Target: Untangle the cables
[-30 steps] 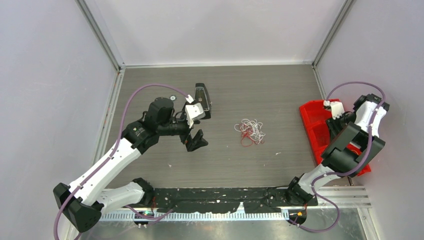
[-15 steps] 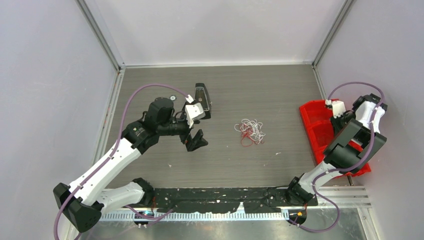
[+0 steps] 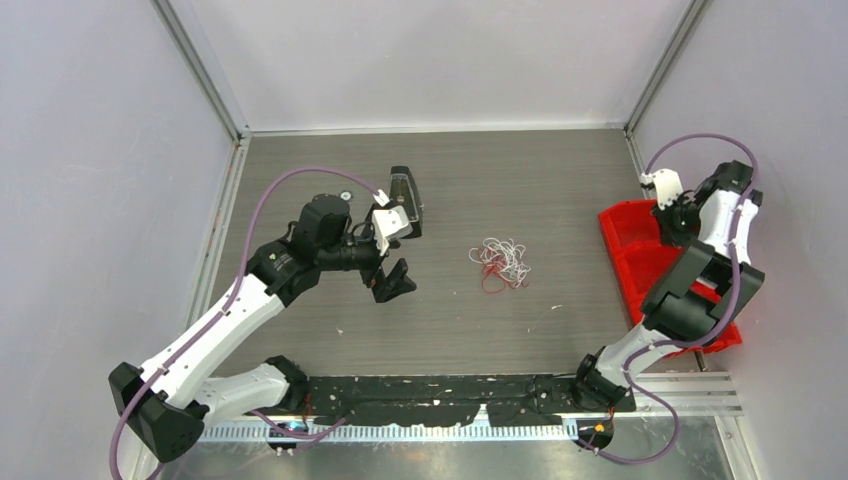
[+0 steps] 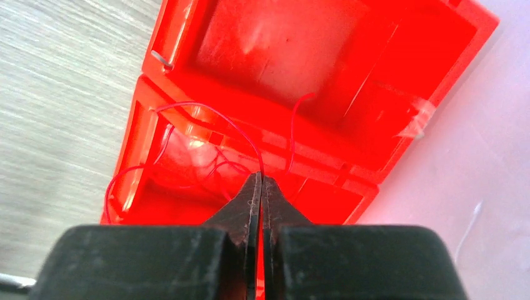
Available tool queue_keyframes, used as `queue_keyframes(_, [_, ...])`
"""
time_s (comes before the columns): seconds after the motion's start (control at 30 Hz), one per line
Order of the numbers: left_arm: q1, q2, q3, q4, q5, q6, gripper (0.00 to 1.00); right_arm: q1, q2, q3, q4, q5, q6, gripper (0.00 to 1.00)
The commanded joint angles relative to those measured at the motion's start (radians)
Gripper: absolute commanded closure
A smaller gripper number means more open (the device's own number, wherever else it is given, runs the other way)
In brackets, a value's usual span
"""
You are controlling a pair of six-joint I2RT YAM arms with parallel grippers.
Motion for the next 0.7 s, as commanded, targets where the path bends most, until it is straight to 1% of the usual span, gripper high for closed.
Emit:
queue_keyframes(0.0, [0.004, -0.002, 0.044, -0.010, -0.012, 0.018, 0.00, 0.010, -0.102, -0.132, 0.241, -0.017, -0.143, 0.95])
queue_keyframes(0.03, [0.002, -0.004, 0.042, -0.011, -0.015, 0.018, 0.01, 0.005, -0.114, -0.163, 0.279, -0.016, -0.191, 0.95])
queue_keyframes(0.07, [0.003, -0.005, 0.040, -0.012, -0.017, 0.018, 0.00, 0.002, -0.141, -0.226, 0.362, -0.021, -0.215, 0.95])
queue_keyframes(0.13, [0.002, -0.004, 0.035, -0.012, -0.019, 0.016, 0.00, -0.012, -0.177, -0.308, 0.461, -0.045, -0.280, 0.95])
queue_keyframes(0.17, [0.003, -0.004, 0.034, -0.013, -0.019, 0.015, 0.01, -0.022, -0.188, -0.348, 0.485, -0.061, -0.321, 0.95])
queue_keyframes(0.27, [0.004, -0.005, 0.039, -0.016, -0.025, 0.015, 0.00, -0.053, -0.219, -0.390, 0.529, -0.097, -0.391, 0.94])
queue_keyframes(0.47, [0.003, 0.001, 0.045, -0.018, -0.030, 0.016, 0.00, -0.159, -0.233, -0.391, 0.466, -0.183, -0.525, 0.95])
queue_keyframes(0.57, [0.004, 0.010, 0.049, -0.015, -0.030, 0.015, 0.00, -0.201, -0.220, -0.394, 0.428, -0.189, -0.584, 0.95])
queue_keyframes(0.67, [0.003, 0.016, 0.055, -0.015, -0.029, 0.017, 0.00, -0.208, -0.200, -0.395, 0.393, -0.169, -0.632, 0.95])
